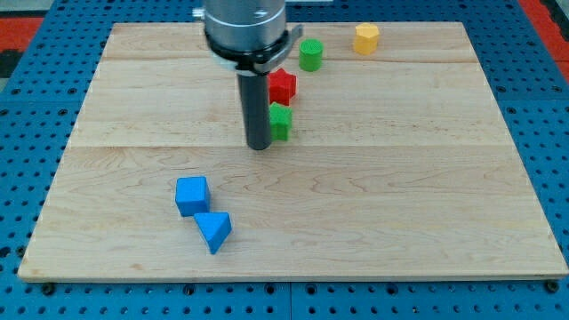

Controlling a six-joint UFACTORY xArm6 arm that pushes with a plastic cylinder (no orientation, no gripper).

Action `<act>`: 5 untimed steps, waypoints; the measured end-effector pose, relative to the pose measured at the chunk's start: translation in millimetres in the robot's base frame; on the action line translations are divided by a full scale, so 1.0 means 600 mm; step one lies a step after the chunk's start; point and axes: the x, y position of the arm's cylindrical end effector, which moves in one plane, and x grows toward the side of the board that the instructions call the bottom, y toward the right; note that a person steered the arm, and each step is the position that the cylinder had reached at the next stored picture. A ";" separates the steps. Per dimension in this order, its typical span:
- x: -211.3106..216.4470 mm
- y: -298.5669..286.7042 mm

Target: Slide the blue cube towards green star

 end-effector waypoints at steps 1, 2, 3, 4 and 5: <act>-0.009 0.025; 0.031 0.025; 0.040 0.025; 0.040 0.028; 0.053 0.007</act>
